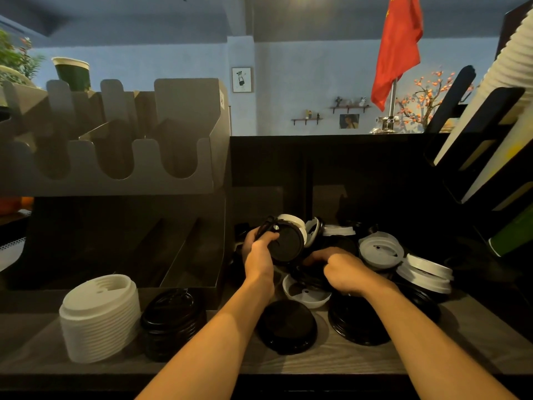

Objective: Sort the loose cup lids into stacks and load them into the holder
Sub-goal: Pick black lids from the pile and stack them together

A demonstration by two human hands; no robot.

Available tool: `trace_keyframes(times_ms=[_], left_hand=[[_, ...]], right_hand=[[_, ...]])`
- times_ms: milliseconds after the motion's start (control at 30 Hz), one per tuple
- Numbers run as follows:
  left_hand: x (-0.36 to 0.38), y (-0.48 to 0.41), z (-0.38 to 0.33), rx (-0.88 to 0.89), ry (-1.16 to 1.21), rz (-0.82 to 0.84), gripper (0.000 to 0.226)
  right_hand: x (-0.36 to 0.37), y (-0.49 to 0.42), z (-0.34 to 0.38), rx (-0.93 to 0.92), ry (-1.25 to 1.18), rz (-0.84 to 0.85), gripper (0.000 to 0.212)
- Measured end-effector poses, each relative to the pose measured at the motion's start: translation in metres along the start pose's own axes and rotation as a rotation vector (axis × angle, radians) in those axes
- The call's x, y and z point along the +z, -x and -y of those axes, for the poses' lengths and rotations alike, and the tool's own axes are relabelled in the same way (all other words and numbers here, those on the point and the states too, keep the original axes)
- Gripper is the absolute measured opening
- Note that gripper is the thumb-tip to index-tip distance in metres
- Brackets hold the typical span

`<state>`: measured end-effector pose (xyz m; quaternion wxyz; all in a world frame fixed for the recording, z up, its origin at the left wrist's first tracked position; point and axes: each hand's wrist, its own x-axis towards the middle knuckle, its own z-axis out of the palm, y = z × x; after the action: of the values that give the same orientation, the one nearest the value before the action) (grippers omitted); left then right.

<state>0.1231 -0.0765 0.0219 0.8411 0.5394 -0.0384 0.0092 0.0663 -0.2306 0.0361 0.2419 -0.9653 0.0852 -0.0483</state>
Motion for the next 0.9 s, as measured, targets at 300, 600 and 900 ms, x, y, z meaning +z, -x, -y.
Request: trace_keyframes(times_ms=[300,600,900], left_hand=[[-0.001,0.005,-0.003,-0.03,0.007,-0.003,0.031],[-0.001,0.002,0.0,-0.02,0.01,0.006,0.023],[-0.002,0.003,-0.004,-0.043,0.047,-0.044,0.044]], right_hand=[[0.004,-0.007,-0.013,-0.029,-0.011,-0.015,0.021],[0.006,-0.01,-0.012,-0.03,0.174,-0.016,0.042],[0.001,-0.009,-0.007,0.005,-0.248,-0.327,0.013]])
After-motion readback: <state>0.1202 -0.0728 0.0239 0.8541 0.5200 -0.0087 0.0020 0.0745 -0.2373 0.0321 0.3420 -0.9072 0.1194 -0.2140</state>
